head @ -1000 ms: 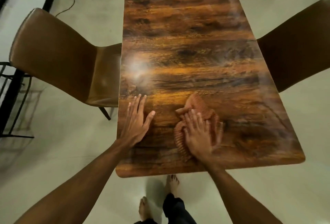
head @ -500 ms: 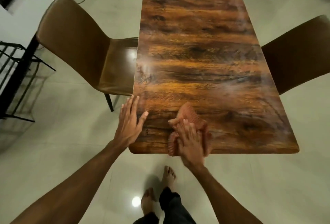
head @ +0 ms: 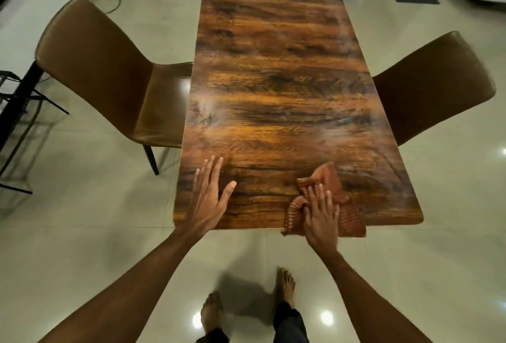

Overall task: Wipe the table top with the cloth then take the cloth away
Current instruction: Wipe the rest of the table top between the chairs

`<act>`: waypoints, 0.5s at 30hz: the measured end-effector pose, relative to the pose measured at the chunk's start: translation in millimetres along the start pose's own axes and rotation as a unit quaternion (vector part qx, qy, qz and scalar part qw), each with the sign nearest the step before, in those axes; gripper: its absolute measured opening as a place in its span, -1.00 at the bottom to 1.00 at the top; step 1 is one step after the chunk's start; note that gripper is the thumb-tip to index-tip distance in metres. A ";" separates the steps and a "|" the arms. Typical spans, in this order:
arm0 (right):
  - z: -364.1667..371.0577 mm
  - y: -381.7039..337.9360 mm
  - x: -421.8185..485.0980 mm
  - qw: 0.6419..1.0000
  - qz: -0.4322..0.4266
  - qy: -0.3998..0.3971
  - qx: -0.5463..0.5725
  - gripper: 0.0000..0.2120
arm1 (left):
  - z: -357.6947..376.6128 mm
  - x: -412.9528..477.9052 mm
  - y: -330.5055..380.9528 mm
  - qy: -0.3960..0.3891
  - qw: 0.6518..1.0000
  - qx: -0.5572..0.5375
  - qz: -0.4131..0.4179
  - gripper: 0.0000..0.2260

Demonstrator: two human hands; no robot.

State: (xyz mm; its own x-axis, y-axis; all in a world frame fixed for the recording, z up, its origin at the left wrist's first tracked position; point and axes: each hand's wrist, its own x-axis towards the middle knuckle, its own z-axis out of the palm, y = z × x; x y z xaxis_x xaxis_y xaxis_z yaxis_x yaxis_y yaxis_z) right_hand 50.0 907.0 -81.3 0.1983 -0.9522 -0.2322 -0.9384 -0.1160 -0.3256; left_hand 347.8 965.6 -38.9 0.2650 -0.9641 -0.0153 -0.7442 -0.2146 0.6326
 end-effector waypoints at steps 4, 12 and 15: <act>7.0 -13.9 4.7 0.999 -0.035 -0.017 -0.009 -0.41 | 29.2 4.4 31.0 -0.007 1.000 0.007 -0.005 -0.36; -32.1 91.6 71.7 0.990 -0.133 -0.009 -0.035 -0.45 | 98.2 41.0 123.9 -0.035 0.997 0.062 0.010 -0.38; -78.4 174.9 101.2 1.000 0.006 0.006 -0.019 -0.44 | 125.6 56.1 159.9 -0.041 0.997 0.062 0.012 -0.38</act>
State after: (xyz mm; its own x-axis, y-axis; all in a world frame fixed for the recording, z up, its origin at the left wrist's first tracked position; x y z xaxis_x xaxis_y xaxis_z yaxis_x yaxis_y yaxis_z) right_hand -116.2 768.2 -89.9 0.1835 -0.9567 -0.2259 -0.9508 -0.1144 -0.2878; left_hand 166.7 857.6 -35.8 0.1992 -0.9775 -0.0692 -0.8210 -0.2050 0.5329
